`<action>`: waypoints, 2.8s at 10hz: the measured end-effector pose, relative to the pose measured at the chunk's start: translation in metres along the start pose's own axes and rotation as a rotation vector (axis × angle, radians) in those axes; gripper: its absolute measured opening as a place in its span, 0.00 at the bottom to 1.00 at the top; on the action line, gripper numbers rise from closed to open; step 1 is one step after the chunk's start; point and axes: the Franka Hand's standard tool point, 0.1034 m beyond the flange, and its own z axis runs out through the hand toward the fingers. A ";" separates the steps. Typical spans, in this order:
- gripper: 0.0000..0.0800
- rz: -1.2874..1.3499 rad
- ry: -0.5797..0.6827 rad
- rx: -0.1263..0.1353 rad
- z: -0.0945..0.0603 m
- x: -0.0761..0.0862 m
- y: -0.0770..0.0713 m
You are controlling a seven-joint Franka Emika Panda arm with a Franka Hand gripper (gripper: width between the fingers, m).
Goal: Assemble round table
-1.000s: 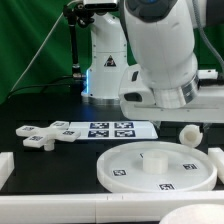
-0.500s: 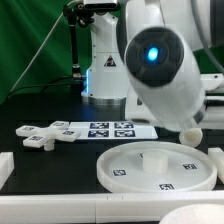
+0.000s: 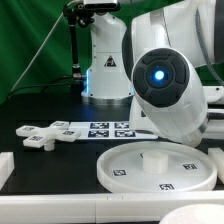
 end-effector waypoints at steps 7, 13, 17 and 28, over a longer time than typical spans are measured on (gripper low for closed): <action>0.51 -0.023 -0.003 0.001 0.002 0.001 0.004; 0.51 -0.066 -0.047 0.023 -0.057 -0.036 0.011; 0.51 -0.092 0.112 0.041 -0.063 -0.018 0.005; 0.51 -0.269 0.791 0.020 -0.152 -0.027 -0.003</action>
Offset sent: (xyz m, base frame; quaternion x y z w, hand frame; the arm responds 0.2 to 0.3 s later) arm -0.0007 -0.0045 -0.0058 0.0034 0.0076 -0.0208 0.9997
